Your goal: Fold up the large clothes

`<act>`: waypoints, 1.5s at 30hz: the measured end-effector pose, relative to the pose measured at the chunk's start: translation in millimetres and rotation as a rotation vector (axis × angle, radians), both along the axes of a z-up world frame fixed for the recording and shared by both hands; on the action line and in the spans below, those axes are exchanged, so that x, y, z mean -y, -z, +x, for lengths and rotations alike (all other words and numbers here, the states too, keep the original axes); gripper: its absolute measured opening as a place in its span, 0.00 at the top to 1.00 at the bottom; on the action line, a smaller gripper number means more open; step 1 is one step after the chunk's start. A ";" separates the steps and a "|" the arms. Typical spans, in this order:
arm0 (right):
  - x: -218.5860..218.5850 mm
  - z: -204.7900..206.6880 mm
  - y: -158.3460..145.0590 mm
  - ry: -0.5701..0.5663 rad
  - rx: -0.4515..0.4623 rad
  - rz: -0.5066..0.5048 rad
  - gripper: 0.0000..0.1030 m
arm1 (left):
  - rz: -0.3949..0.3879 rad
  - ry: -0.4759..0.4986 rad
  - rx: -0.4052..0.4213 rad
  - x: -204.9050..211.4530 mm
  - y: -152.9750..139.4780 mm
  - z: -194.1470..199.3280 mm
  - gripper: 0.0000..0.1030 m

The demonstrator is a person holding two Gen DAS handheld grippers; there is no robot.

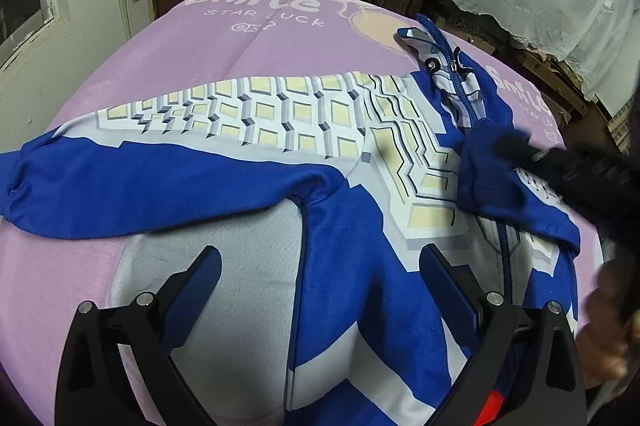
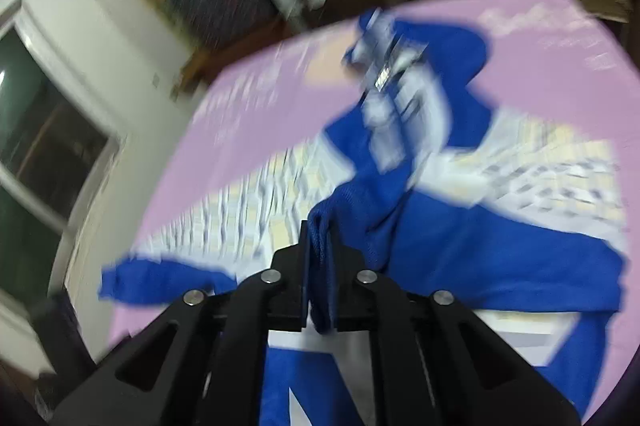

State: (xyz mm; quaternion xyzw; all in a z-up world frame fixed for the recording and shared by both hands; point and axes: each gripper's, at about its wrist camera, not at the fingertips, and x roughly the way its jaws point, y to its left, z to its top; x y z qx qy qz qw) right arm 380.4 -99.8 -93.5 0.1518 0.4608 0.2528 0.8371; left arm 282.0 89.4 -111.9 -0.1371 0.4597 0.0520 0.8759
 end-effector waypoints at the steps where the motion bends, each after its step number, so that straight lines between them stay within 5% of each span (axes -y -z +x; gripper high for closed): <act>1: -1.9 0.3 6.6 -0.006 -0.016 -0.006 0.65 | 0.005 -0.001 -0.002 0.0 0.7 0.5 0.03; 10: 99.8 -39.5 -10.6 0.131 0.092 0.079 0.60 | -0.018 0.064 0.038 10.1 -1.8 -1.1 0.03; 17: 177.7 -60.2 -1.9 0.213 0.085 0.174 0.60 | -0.053 0.151 0.046 44.2 -8.6 10.6 0.04; 25: 214.6 -57.3 30.5 0.253 0.042 0.287 0.66 | 0.065 0.245 0.041 104.8 -17.8 63.4 0.05; 29: 223.5 -55.8 37.9 0.245 0.012 0.332 0.72 | 0.096 0.182 0.017 99.5 -4.8 85.2 0.33; 35: 209.9 -54.2 36.5 0.152 -0.007 0.409 0.74 | 0.204 0.130 -0.009 86.1 5.9 84.0 0.38; 41: 176.9 -38.0 55.0 0.129 -0.083 0.263 0.74 | 0.151 0.109 -0.030 76.8 14.5 76.0 0.37; 42: 180.3 -34.5 61.7 0.185 -0.103 0.210 0.78 | 0.145 0.109 -0.036 76.5 14.2 75.2 0.37; 43: 187.8 -32.4 67.0 0.244 -0.114 0.172 0.98 | 0.135 0.113 -0.039 76.9 13.6 73.7 0.37; 45: 210.3 -30.4 75.0 0.340 -0.139 0.175 1.00 | 0.112 0.127 -0.046 79.0 13.6 71.1 0.33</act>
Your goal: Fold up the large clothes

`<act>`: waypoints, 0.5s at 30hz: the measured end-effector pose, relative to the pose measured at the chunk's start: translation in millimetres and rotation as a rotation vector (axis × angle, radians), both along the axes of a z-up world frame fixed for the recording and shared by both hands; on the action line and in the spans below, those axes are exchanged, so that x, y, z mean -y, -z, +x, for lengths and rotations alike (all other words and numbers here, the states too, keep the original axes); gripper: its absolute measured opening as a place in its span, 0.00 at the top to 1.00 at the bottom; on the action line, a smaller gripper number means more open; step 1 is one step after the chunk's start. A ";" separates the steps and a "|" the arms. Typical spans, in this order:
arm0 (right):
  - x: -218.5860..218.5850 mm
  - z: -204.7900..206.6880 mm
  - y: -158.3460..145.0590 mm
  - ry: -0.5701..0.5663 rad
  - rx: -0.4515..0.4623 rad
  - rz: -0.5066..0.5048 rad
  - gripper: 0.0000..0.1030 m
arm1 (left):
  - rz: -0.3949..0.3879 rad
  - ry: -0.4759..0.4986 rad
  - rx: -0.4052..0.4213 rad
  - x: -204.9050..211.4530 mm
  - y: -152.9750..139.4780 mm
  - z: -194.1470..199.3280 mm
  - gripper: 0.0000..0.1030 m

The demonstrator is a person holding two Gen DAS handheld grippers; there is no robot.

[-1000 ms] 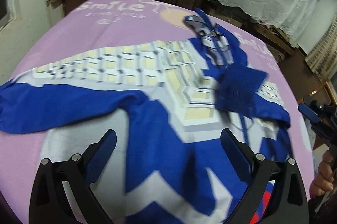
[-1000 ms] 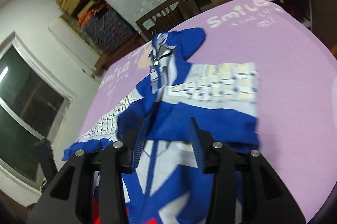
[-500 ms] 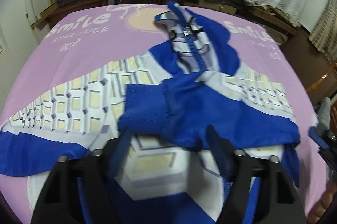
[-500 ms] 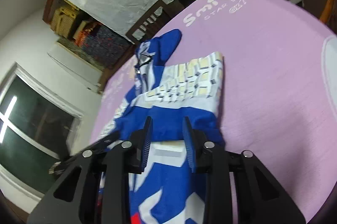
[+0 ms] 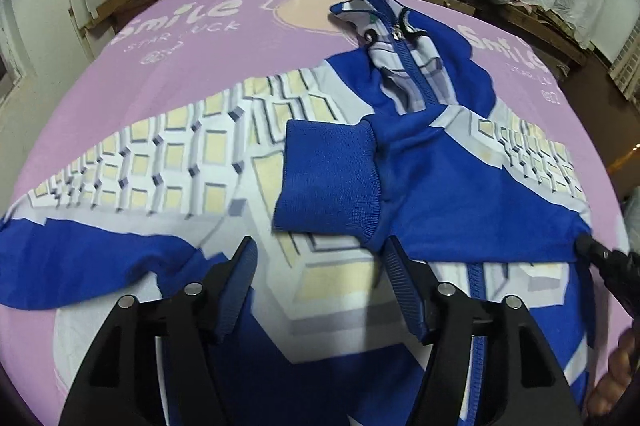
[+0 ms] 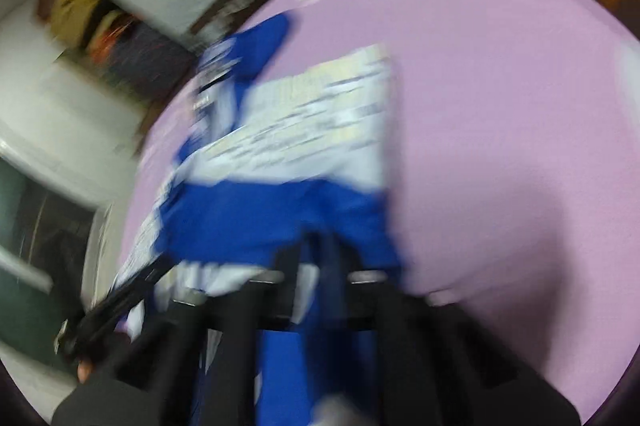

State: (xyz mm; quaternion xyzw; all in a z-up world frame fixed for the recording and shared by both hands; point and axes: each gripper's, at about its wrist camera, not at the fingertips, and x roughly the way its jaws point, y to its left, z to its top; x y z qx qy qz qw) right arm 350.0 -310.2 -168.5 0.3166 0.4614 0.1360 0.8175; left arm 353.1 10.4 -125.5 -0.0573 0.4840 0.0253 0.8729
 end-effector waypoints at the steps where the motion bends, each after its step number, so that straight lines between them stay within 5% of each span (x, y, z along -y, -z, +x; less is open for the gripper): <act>1: 11.1 -0.4 2.5 0.027 -0.005 0.040 1.00 | 0.002 0.002 -0.002 2.2 0.4 -1.5 0.32; 8: 31.7 -5.8 3.3 0.086 -0.008 0.076 1.00 | 0.005 0.015 -0.013 8.3 1.1 -7.2 0.29; 9: 31.7 -8.5 -1.4 0.096 0.006 0.081 0.94 | -0.013 0.008 -0.011 5.1 -1.0 -8.9 0.29; 12: 28.6 -12.8 -25.3 0.106 0.114 0.037 0.91 | -0.050 -0.019 0.036 -4.4 -14.2 -12.8 0.29; 15: 7.6 -4.6 -39.2 0.045 0.190 0.003 0.89 | 0.006 0.000 0.050 2.6 -18.8 -1.8 0.29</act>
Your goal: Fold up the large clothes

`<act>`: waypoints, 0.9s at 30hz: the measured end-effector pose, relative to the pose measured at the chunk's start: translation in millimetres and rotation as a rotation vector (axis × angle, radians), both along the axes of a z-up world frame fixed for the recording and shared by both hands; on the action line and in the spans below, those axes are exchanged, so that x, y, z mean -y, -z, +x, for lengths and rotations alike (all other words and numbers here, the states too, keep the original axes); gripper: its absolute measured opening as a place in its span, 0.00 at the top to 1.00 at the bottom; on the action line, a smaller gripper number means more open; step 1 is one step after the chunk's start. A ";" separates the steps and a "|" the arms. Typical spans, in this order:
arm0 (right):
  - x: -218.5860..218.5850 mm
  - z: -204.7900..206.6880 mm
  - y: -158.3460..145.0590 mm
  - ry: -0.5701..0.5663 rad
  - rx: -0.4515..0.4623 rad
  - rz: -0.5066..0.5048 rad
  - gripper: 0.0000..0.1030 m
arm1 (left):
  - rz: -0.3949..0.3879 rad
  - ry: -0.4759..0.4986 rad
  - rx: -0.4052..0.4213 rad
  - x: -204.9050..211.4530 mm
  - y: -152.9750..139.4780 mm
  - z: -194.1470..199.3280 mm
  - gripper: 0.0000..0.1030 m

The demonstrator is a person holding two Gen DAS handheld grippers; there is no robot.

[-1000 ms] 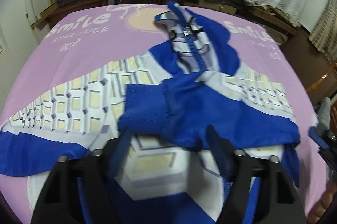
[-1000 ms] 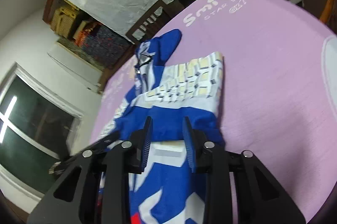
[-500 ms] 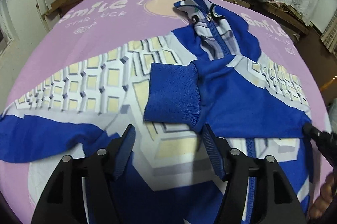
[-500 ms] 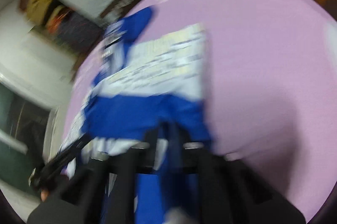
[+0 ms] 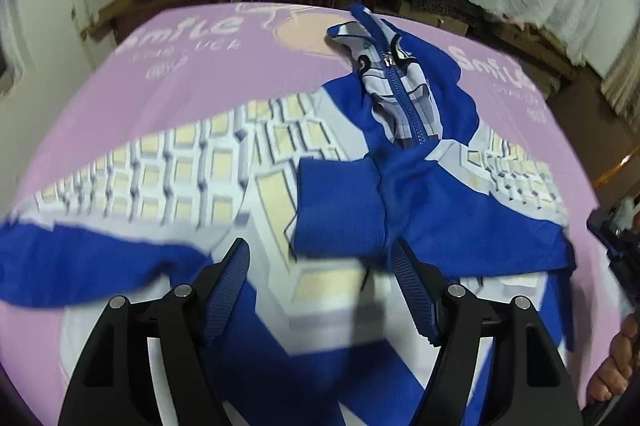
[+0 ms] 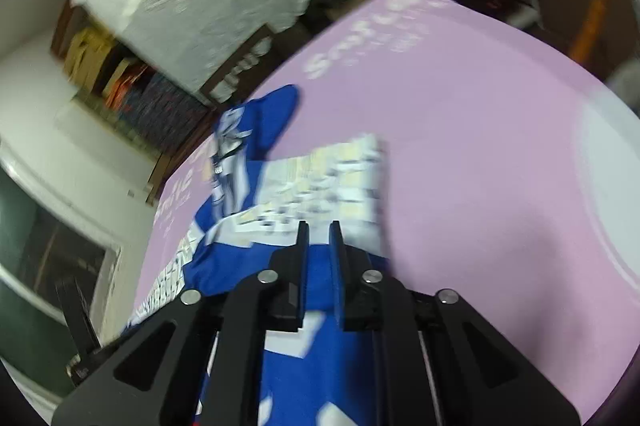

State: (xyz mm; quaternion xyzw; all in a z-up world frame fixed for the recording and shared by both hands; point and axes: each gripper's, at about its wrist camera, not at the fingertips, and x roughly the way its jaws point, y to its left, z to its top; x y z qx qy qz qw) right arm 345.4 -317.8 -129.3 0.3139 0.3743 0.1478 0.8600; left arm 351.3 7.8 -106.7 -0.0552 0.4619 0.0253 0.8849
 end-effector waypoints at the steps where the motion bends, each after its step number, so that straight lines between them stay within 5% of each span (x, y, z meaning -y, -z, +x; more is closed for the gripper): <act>1: -7.9 4.6 0.9 -0.023 -0.001 -0.014 0.89 | 0.030 0.017 -0.011 4.7 3.9 5.8 0.29; 4: -20.2 21.4 21.3 -0.061 -0.083 -0.049 0.89 | 0.047 0.005 -0.035 6.0 19.9 14.6 0.20; 5: -20.1 28.8 34.9 -0.075 -0.146 -0.053 0.96 | 0.040 -0.004 -0.030 3.4 21.4 14.2 0.18; 8: -11.8 29.6 43.6 -0.083 -0.173 0.031 0.94 | 0.011 -0.016 -0.037 -4.5 19.5 11.5 0.18; 15: -7.0 9.8 23.8 -0.062 -0.108 0.048 0.57 | -0.002 -0.143 0.020 -50.8 -10.2 -39.0 0.18; 27: 10.8 -16.1 17.3 -0.031 -0.069 0.117 0.48 | -0.042 -0.546 0.074 -208.3 -29.4 -163.3 0.18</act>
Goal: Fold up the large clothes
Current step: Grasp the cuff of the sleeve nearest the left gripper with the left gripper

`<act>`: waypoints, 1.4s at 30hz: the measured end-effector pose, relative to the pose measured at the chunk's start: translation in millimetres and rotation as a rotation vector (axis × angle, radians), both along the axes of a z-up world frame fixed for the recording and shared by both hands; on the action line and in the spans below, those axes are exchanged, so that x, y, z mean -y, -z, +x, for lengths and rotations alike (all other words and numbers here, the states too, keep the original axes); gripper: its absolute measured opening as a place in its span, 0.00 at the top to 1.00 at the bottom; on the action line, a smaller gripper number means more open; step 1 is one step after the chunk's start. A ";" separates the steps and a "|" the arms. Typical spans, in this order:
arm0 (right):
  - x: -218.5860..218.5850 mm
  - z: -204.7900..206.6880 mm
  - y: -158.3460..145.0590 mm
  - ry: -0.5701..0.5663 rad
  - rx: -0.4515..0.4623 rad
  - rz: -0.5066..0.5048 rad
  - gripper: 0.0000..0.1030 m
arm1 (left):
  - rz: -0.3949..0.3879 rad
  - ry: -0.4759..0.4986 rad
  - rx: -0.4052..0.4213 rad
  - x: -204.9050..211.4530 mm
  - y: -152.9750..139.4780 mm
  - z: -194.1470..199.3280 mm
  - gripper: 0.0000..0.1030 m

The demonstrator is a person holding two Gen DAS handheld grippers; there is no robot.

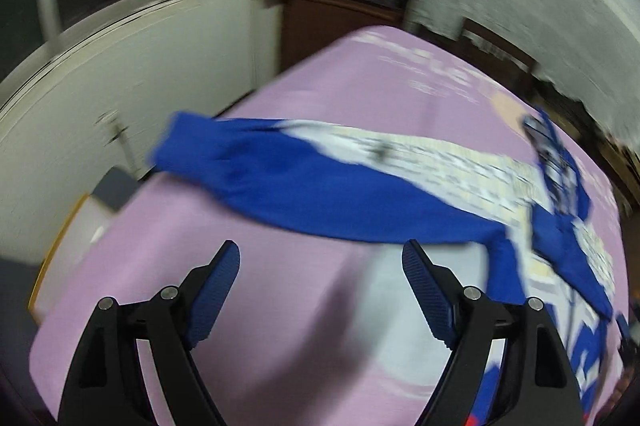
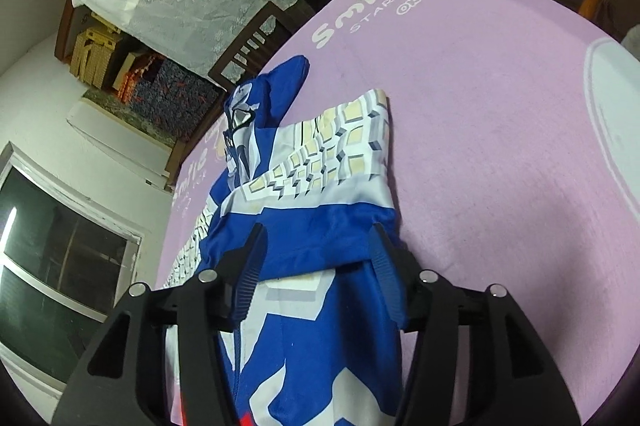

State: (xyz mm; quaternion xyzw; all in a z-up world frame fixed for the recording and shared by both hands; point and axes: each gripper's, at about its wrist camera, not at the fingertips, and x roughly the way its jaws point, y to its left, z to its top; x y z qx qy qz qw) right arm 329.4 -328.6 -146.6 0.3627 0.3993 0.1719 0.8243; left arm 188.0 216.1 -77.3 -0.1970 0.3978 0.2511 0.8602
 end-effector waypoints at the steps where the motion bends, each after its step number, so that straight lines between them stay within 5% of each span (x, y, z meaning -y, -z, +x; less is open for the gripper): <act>1: 2.5 -2.1 0.0 0.008 0.003 0.006 0.47 | -0.015 -0.032 0.003 -13.2 1.9 -5.0 0.19; 10: 29.0 -12.4 15.0 0.089 -0.026 0.061 0.45 | -0.137 -0.100 0.019 -61.7 22.6 1.2 0.25; 16: 34.9 -15.5 16.4 0.116 -0.020 0.068 0.45 | -0.075 -0.077 0.006 -65.1 23.6 27.5 0.32; 18: 31.2 -14.5 15.8 0.104 -0.019 0.047 0.45 | -0.057 -0.074 0.008 -63.4 24.3 34.4 0.39; 20: 28.0 -14.0 15.3 0.093 -0.022 0.040 0.45 | -0.047 -0.057 0.004 -62.3 26.5 39.7 0.61; 22: 25.1 -13.7 15.6 0.086 -0.028 0.041 0.45 | -0.051 -0.046 -0.007 -62.8 30.5 42.9 0.73; 26: 20.2 -11.8 17.1 0.065 -0.042 0.042 0.45 | -0.027 -0.041 -0.016 -61.5 30.6 43.4 0.88; 42: 6.6 -14.3 9.4 0.014 -0.027 0.030 0.45 | 0.184 0.108 0.041 17.8 -40.9 80.4 0.96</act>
